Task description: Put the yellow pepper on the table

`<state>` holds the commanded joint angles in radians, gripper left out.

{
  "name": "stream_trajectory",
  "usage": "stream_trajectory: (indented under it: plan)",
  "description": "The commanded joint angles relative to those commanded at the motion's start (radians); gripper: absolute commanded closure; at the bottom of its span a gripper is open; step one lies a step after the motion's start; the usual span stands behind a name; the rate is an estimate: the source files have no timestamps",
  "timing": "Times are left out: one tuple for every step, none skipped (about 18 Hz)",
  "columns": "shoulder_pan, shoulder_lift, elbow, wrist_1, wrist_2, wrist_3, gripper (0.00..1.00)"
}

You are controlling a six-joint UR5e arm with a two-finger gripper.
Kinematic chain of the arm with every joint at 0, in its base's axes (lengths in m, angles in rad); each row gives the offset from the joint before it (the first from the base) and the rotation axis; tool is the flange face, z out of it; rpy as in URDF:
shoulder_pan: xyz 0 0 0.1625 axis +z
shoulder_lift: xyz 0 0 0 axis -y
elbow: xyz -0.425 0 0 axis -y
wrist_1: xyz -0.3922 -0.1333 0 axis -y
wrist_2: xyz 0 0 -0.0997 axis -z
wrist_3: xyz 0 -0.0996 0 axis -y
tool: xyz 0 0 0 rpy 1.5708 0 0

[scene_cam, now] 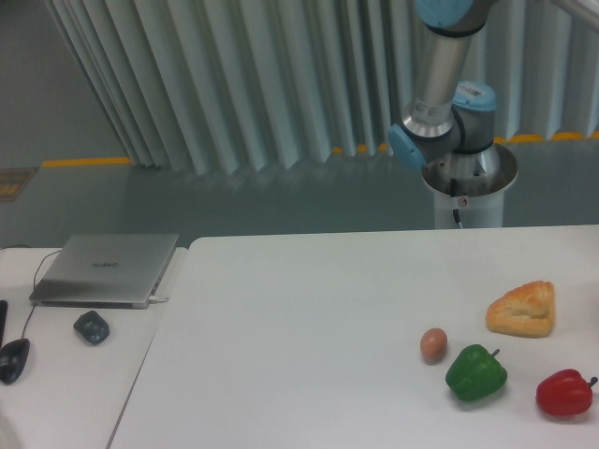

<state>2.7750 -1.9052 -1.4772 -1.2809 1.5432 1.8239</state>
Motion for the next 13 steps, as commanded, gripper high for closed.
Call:
stream_trajectory:
  plan:
    - [0.0,0.002,0.0,0.0,0.003,0.0,0.0]
    - [0.002,0.002,-0.003,0.0,0.003,0.0,0.0]
    - [0.003,0.003,-0.003,0.0,0.003,0.0,0.0]
    - [0.003,0.006,-0.003,0.0,0.002,0.0,0.0]
    - [0.003,0.009,-0.003,-0.002,-0.002,0.002,0.0]
    - [0.0,0.012,-0.005,0.0,0.0,0.002,0.0]
    - [-0.003,0.014,-0.008,0.002,0.0,0.002,0.0]
    - [-0.005,0.014,-0.009,0.0,0.002,0.0,0.0]
    - [-0.006,0.009,-0.005,0.002,0.012,-0.023,0.0]
    - [0.003,0.011,-0.012,0.002,0.017,-0.041,0.0]
    - [0.021,0.012,-0.012,0.002,0.018,-0.041,0.0]
    - [0.049,0.018,-0.017,0.002,0.02,-0.037,0.0]
    - [0.069,0.037,-0.018,0.002,0.02,-0.043,0.0]
